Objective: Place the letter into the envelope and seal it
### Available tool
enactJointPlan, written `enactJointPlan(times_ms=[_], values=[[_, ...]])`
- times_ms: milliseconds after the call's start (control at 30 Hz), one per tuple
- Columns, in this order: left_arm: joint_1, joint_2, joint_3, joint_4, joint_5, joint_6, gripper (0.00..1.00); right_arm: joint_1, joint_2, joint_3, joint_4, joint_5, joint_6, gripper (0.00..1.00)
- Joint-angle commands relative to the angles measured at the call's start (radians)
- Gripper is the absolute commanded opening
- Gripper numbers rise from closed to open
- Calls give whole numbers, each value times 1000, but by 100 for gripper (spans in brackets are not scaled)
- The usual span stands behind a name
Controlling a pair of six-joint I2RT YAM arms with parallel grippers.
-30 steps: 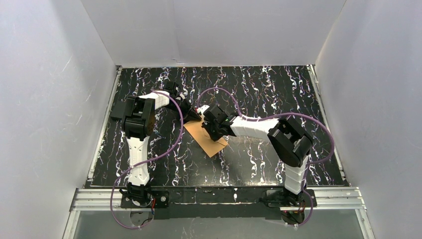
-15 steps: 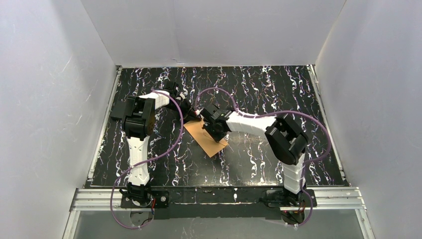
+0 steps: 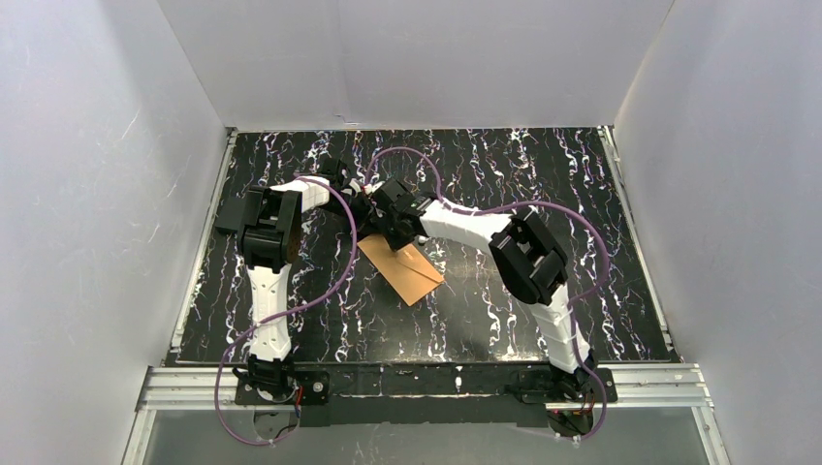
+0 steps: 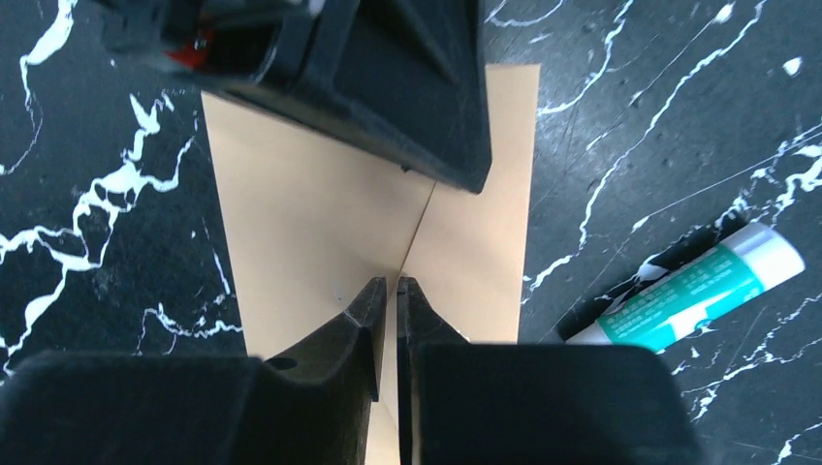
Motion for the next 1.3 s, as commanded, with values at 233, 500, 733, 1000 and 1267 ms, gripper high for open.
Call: enactJointPlan(times_ms=[233,500,733,1000,1267], values=[[3,63,-33,-55,-143,32,10,4,12,-4,-91,69,-9,17],[3,67,-27,-55,-172,17,11,29,-48,-193,-126,-18,-126,16],[7,75,-17,-60,-180,14,10,39,-71,-278,-170,-17,-117,16],[10,65,-32,-59,-207,11,10,47,-63,-306,-243,-68,-162,17],[15,57,-48,-54,-221,-1,10,72,-10,-263,-321,23,-145,16]])
